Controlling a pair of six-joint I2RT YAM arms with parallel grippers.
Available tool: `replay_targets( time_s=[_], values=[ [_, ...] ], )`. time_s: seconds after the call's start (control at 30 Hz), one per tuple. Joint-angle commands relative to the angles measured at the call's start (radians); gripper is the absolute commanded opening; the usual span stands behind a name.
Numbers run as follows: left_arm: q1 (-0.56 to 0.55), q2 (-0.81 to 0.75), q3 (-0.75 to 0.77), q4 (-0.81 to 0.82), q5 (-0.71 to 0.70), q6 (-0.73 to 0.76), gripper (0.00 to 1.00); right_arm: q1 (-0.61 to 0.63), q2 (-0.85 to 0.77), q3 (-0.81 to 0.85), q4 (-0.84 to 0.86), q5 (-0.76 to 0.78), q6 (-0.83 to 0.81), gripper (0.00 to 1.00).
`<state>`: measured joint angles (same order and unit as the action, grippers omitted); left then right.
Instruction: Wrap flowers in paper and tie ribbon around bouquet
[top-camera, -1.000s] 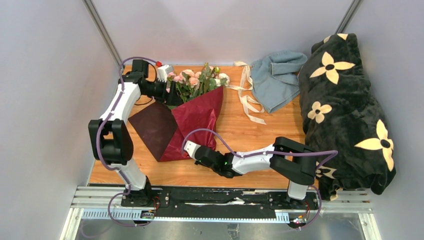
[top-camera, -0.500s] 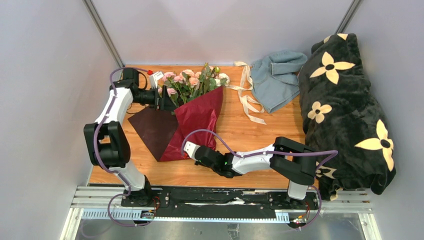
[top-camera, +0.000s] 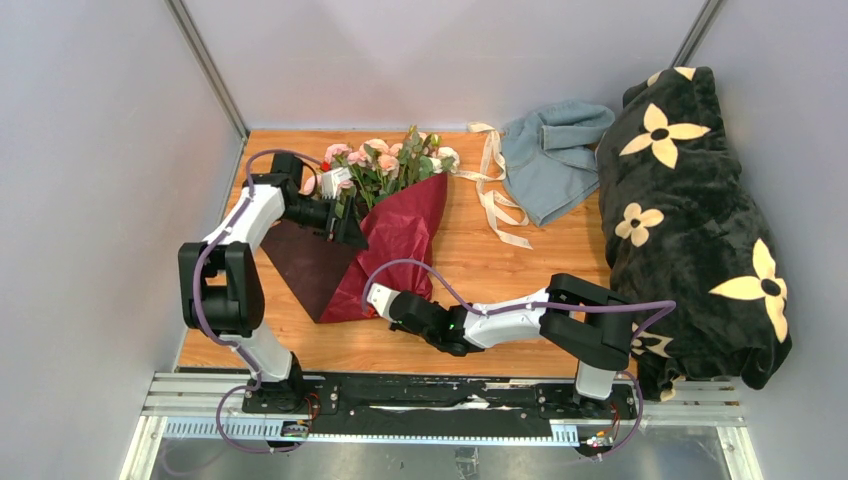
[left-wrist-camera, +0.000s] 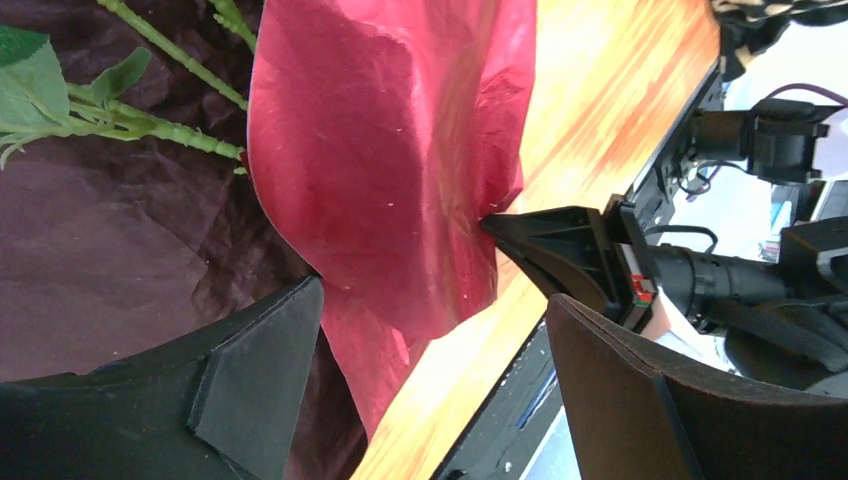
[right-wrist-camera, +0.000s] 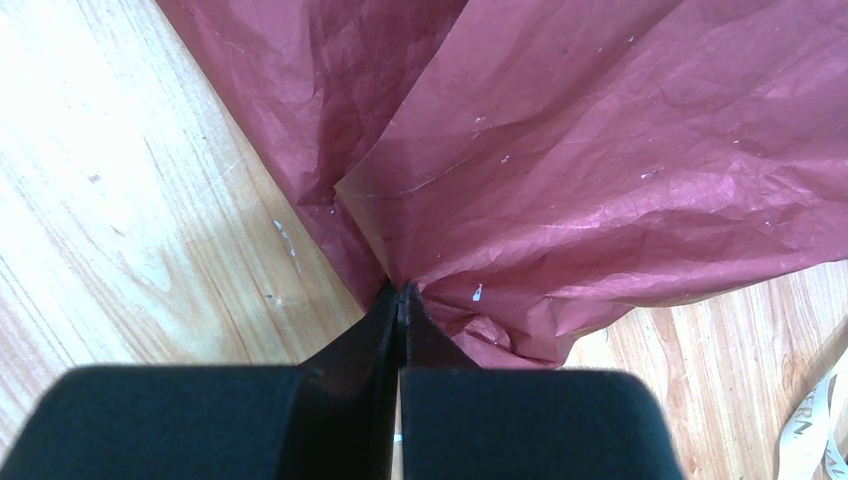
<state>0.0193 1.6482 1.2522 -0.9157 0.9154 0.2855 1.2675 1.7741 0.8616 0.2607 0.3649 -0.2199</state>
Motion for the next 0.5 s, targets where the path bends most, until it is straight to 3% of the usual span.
replay_targets(
  time_s=[0.0, 0.17, 0.3, 0.47],
  values=[
    [-0.009, 0.036, 0.024, 0.001, -0.063, 0.023, 0.90, -0.001, 0.024, 0.020, -0.070, -0.027, -0.012, 0.00],
    [0.025, 0.056, 0.021, 0.001, -0.154, 0.020, 0.89, -0.002, 0.019, 0.016, -0.076, -0.019, -0.021, 0.00],
    [0.098, 0.021, -0.002, -0.034, -0.069, 0.006, 0.90, -0.002, 0.020, 0.014, -0.078, -0.024, -0.021, 0.00],
    [0.074, -0.075, -0.068, -0.044, 0.045, 0.028, 0.92, -0.002, 0.027, 0.014, -0.076, -0.025, -0.024, 0.00]
  ],
)
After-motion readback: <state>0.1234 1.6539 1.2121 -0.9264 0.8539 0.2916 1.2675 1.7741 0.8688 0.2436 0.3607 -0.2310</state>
